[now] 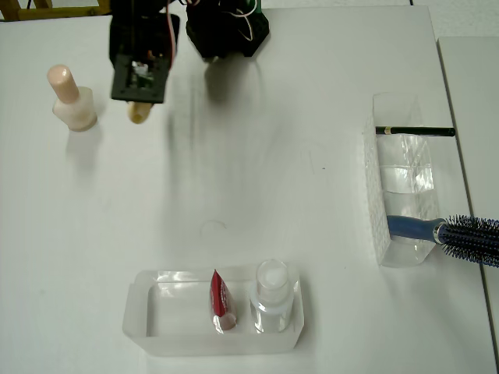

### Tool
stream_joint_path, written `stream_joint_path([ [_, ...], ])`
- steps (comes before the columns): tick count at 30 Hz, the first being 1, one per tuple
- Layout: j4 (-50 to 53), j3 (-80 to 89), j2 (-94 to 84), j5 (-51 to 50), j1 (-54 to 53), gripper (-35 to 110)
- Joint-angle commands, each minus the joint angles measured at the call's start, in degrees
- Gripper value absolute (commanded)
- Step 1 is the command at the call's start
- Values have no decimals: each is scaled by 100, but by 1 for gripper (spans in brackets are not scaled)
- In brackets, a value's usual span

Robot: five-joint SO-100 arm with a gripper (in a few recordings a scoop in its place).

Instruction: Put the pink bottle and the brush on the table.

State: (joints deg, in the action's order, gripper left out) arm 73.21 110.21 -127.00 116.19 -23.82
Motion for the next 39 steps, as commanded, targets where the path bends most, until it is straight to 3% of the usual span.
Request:
stream_joint_path([
  [1,-272,264,-167,316,-378,0],
  [10,-1969,905,633,782,-1125,0],
  [22,-3700,1898,1020,642,-1213,0],
  [39,-4799,3076,984,396,-1222,0],
])
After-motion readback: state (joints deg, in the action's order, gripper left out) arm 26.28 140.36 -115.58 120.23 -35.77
